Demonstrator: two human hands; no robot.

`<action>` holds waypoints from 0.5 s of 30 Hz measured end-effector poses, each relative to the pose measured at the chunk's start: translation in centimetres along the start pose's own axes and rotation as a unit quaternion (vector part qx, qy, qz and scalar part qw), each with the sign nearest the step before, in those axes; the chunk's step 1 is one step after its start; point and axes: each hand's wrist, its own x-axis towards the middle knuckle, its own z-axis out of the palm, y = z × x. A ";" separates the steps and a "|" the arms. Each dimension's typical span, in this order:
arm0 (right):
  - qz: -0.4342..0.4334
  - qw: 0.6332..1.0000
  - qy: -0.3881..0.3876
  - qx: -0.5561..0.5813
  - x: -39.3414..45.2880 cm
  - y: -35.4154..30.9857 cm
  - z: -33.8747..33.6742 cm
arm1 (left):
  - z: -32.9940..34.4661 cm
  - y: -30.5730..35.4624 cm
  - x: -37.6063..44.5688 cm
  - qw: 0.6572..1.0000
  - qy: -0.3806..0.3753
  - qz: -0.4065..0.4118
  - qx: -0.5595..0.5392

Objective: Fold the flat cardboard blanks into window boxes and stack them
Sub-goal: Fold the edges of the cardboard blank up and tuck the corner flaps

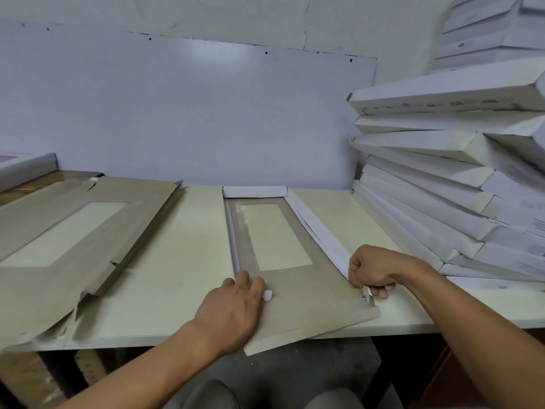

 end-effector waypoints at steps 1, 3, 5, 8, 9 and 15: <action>0.003 1.000 -0.006 -0.009 0.0 -0.3 0.0 | 0.0 0.0 0.0 1.000 0.000 -0.001 -0.002; 0.002 1.000 -0.002 -0.023 0.1 -0.8 0.0 | 0.0 0.0 0.0 1.000 -0.001 0.003 -0.006; -0.002 1.000 0.019 -0.025 0.3 -0.9 -0.1 | 0.1 0.0 0.0 1.000 0.000 0.005 -0.012; -0.001 0.998 0.047 0.029 0.9 -0.8 -0.3 | 0.2 0.0 0.1 1.000 0.004 0.012 -0.014; 0.002 0.997 0.043 0.067 1.1 -0.6 -0.3 | 0.2 -0.1 0.0 1.000 0.003 0.014 -0.015; -0.028 0.949 -0.069 0.305 1.1 1.7 -0.6 | 0.0 -0.6 0.2 0.999 -0.009 0.025 -0.047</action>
